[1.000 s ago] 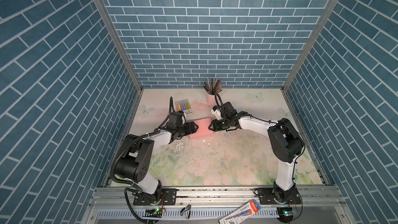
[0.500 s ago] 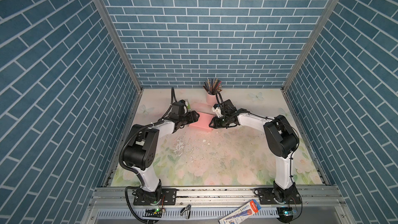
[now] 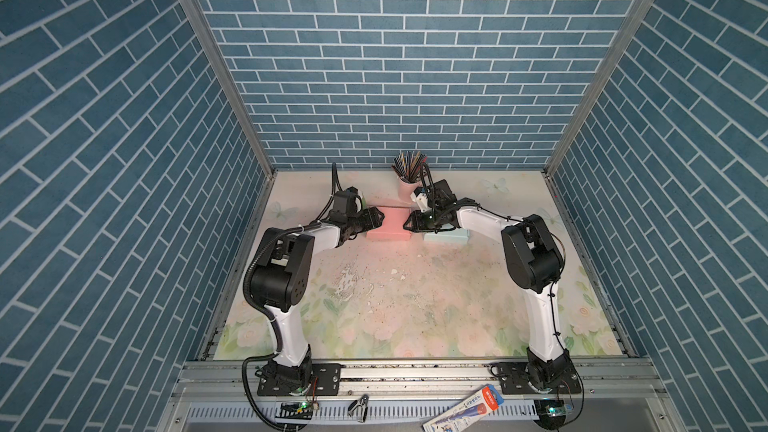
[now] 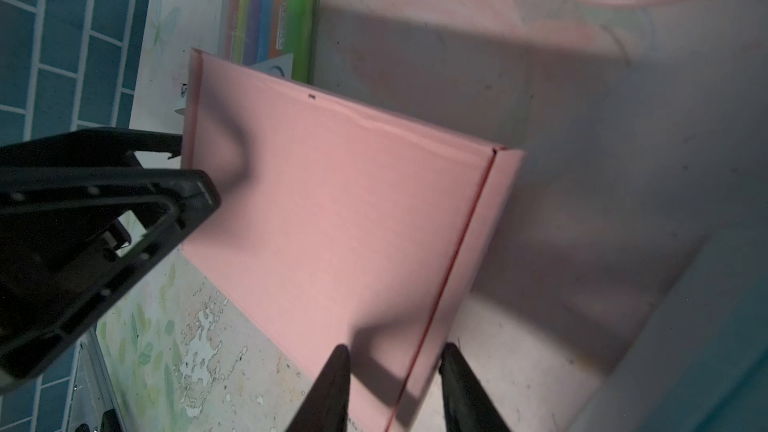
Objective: Fold the paper box
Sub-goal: 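Push the pink box with both grippers farther from the robot beside the light-blue box, then press both grippers against the pink box's sides, aligning it next to the light-blue box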
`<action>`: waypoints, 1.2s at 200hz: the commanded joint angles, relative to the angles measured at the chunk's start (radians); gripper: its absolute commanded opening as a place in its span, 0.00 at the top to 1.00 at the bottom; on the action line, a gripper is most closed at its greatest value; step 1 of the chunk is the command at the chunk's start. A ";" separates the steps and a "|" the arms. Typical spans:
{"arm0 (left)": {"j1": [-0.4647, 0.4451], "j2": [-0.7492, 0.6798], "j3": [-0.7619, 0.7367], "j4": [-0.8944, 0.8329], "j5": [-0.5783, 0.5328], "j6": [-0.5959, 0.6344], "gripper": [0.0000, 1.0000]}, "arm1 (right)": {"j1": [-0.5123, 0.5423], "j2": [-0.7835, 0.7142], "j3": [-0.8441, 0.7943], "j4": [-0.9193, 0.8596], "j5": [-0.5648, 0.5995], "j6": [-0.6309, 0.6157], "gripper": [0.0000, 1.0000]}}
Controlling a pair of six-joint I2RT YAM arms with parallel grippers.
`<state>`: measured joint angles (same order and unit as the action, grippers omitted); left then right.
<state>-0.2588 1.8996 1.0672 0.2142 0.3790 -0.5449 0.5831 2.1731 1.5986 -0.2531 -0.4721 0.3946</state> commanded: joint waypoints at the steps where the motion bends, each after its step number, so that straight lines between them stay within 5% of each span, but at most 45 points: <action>1: -0.016 0.026 0.040 0.022 0.086 -0.004 0.23 | 0.021 0.025 0.043 0.036 -0.085 -0.046 0.62; 240: -0.011 0.062 0.056 0.034 0.063 -0.018 0.14 | 0.009 -0.050 -0.027 0.033 0.005 -0.042 0.51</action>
<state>-0.2562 1.9640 1.1088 0.2337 0.4088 -0.5537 0.5823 2.1735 1.5841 -0.2451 -0.4648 0.3660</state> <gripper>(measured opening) 0.853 0.478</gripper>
